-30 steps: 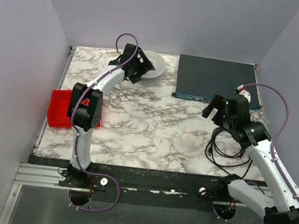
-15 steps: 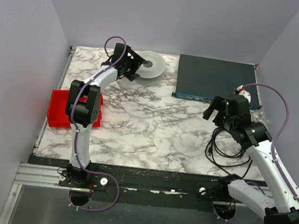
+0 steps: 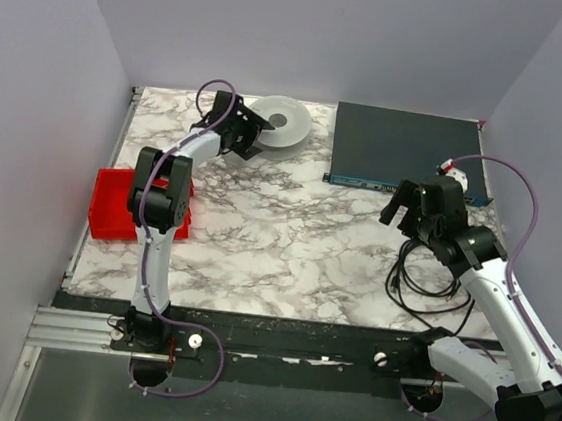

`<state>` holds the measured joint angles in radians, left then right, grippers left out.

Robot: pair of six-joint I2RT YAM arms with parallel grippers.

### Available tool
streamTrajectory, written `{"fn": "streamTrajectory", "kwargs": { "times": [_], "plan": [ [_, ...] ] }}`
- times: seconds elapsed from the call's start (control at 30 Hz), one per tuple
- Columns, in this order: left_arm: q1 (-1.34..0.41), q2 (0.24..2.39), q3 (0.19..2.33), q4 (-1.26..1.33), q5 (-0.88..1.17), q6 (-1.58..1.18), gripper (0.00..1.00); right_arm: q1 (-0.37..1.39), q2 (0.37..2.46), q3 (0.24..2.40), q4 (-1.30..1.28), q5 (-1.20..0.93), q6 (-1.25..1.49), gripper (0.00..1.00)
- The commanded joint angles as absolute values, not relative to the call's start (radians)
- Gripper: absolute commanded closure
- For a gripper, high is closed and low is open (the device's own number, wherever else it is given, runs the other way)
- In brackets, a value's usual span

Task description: Wrap the cables

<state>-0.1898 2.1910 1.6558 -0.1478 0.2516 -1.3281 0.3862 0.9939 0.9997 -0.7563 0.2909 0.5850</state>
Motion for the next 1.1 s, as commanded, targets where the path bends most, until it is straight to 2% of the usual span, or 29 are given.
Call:
{"fn": "streamTrajectory", "kwargs": {
  "times": [0.0, 0.23, 0.57, 0.63, 0.83, 0.97, 1.0, 1.07],
  "plan": [
    [-0.182, 2.228, 1.667, -0.084, 0.268, -1.404, 0.26, 0.391, 1.002, 0.999, -0.748, 0.300, 0.578, 0.00],
    [-0.183, 2.267, 1.684, -0.047, 0.261, -1.467, 0.31, 0.390, 1.008, 0.997, -0.749, 0.306, 0.577, 0.00],
    [-0.182, 2.284, 1.674, 0.036, 0.267, -1.498, 0.46, 0.391, 1.017, 0.987, -0.732, 0.299, 0.574, 0.00],
    [-0.182, 2.279, 1.654, 0.068, 0.263, -1.504, 0.52, 0.390, 1.016, 0.985, -0.731, 0.304, 0.572, 0.00],
    [-0.193, 2.240, 1.618, 0.106, 0.262, -1.448, 0.81, 0.390, 1.010, 0.977, -0.728, 0.305, 0.569, 0.00],
    [-0.199, 2.157, 1.536, 0.143, 0.246, -1.376, 0.97, 0.390, 1.000, 0.973, -0.723, 0.299, 0.572, 0.00],
    [-0.199, 2.126, 1.510, 0.155, 0.246, -1.353, 1.00, 0.391, 0.997, 0.970, -0.721, 0.295, 0.574, 0.00],
    [-0.199, 2.065, 1.471, 0.154, 0.245, -1.284, 1.00, 0.391, 0.991, 0.967, -0.716, 0.292, 0.576, 0.00]
  ]
}}
